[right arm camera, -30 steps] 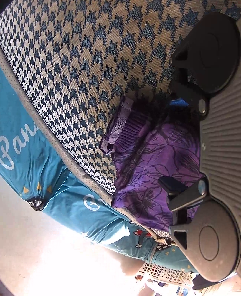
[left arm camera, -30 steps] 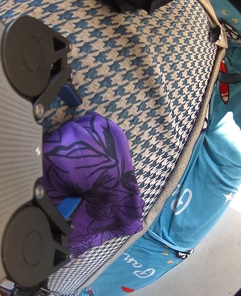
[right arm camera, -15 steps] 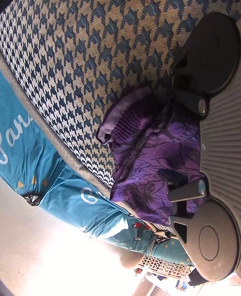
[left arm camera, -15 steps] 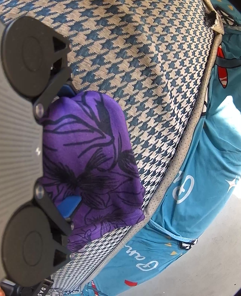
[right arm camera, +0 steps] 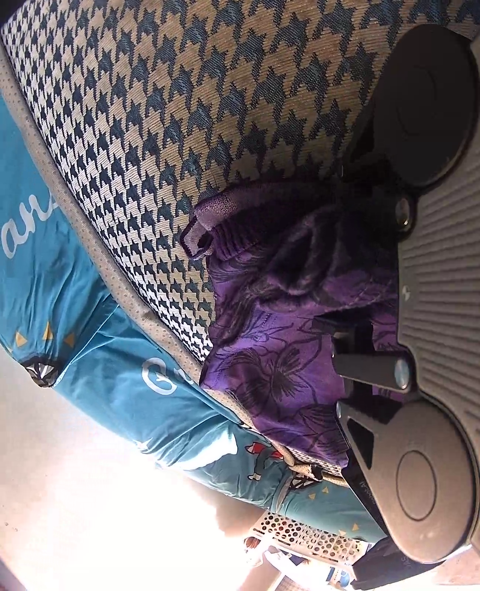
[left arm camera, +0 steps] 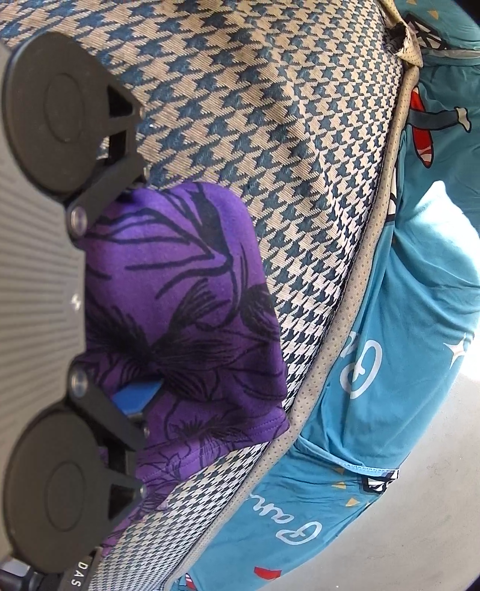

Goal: Fold clothes
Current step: 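Withdraw the right gripper from the folded purple bundle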

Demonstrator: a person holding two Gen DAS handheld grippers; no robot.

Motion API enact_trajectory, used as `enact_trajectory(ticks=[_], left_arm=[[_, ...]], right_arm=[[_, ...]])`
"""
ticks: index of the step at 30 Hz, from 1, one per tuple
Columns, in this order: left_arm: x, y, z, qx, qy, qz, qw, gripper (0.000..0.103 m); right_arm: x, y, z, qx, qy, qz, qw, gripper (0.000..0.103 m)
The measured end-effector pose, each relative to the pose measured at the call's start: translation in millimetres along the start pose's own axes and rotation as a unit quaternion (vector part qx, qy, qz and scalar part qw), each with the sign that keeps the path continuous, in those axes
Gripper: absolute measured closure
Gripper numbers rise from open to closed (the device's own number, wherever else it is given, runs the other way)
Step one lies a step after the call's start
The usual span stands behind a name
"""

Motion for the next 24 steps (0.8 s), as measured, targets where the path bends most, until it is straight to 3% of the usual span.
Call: enact_trajectory(ticks=[3,8,15,19,21,24], left_arm=[[2,4,-4,-0.017,-0.019,-0.008,0.9996,0.031],[3,1,-7,-0.034,-0.033,-0.010,0.9988,0.031],[4,-4,-4,-0.041,-0.025,-0.002,0.9988,0.023],[5,-7,-3,-0.040,-0.021,0.002,0.9990,0.012],[5,-7,-4,-0.040,-0.027,0.000,0.9988,0.012],[6,-4,-6,-0.041,-0.032,-0.006,0.9986,0.019]], right_arm=[[0,-1,6,0.010,0.028,-0.003,1.000,0.079],[0,-3,7,0.023,0.036,-0.004,0.999,0.079],[1,-3,2,0.022,0.022,-0.002,1.000,0.076],[2,-1,1,0.022,0.018,-0.002,1.000,0.076],[2,0,0,0.022,0.016,-0.001,1.000,0.076],[3,1,0,0.023,0.018,0.000,1.000,0.076]])
Point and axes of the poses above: each gripper's, at about its wrist camera, not at the fingertips, and y roughly against the way its jaws point, z to its left, x to its underside, the point moved 7 cm from there along -y, roughly the way its jaws point, and after that the axes turned 4 degrees about y, right-handed, at the moved point
